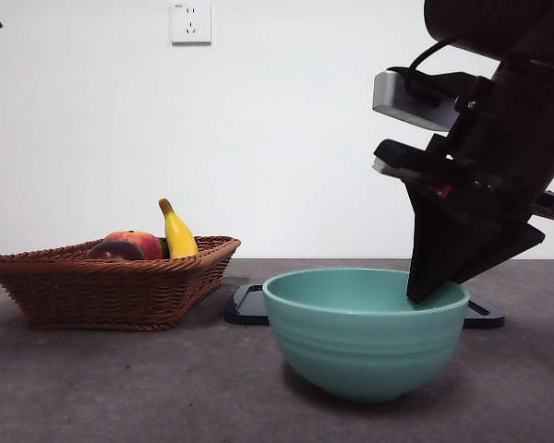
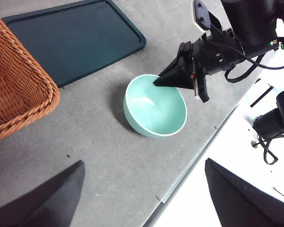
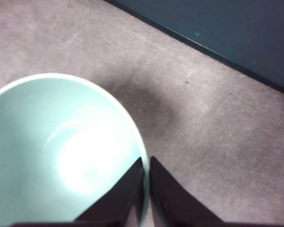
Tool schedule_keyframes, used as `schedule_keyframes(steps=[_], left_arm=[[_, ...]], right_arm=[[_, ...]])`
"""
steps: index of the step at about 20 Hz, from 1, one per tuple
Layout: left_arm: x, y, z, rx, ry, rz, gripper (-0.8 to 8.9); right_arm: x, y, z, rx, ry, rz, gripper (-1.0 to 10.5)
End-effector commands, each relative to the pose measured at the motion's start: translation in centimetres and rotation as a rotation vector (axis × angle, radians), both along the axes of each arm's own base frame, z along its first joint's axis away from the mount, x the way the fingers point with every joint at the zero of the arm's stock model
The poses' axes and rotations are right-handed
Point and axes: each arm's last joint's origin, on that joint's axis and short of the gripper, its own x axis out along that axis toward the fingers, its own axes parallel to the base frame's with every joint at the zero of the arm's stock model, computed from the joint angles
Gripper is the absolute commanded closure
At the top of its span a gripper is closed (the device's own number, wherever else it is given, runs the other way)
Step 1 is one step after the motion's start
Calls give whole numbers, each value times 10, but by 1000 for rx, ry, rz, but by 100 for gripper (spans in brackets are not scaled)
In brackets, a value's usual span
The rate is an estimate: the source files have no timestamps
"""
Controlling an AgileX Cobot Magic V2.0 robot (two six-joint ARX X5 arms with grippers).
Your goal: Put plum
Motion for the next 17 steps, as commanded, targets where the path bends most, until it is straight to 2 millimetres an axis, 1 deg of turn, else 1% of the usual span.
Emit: schedule_keyframes(steps=[1,4,5,6,8,11,14,17], left_arm=[[0,-1,4,-3,-22,-15,412],[0,-1,4,-3,-22,-20,412],[0,-2,4,-3,-22,-21,412],[0,-2,4,-3,-22,-22,412],[0,-2,4,-3,-22,-22,412],[0,-2,4,-3,-22,-22,412],[0,-2,4,-3,-22,-22,412],[0,-2,4,-3,-22,-22,412]], right_arm=[[2,4,-5,-8,13,-2,940],[2,5,-6,-11,17,0,926],[2,5,-6,-15,14,-3,886],[2,5,-6,-21,11,-14,806],[2,5,-6,-18,12,-16,735],[1,5,0,-5,-7,-16,730],[-2,2,24,39,-67,-17,729],[-10,-4,57,80,-135,-7,729]])
